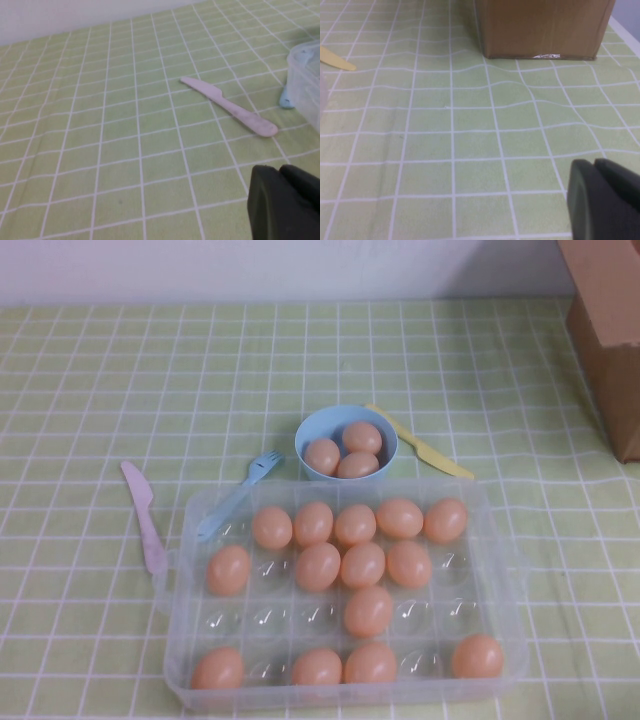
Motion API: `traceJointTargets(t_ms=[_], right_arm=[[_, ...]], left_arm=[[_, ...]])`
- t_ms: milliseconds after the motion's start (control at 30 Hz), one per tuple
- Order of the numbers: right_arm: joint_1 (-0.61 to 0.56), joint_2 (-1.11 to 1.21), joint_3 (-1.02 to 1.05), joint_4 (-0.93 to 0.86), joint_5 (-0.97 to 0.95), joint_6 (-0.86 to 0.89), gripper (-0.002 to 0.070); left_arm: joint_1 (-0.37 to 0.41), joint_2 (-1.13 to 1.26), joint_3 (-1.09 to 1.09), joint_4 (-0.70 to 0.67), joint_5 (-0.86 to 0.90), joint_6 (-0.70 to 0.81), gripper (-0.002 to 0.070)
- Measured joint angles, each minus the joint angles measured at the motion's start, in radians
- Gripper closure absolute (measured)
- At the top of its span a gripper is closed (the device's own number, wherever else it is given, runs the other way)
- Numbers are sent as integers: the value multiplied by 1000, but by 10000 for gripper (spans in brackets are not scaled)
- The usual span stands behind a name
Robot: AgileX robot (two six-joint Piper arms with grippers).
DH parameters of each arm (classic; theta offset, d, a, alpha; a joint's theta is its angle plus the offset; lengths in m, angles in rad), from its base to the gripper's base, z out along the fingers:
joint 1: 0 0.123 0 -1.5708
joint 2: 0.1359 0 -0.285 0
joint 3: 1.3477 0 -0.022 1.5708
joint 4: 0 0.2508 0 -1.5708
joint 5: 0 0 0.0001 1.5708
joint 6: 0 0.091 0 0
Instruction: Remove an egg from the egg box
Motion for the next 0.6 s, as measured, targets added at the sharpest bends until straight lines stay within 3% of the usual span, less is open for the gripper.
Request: traceJointTargets(t_ms=[600], right_arm=[[0,0,0,0,2,0,694]], left_arm=[[0,0,0,-5,84,0,678]])
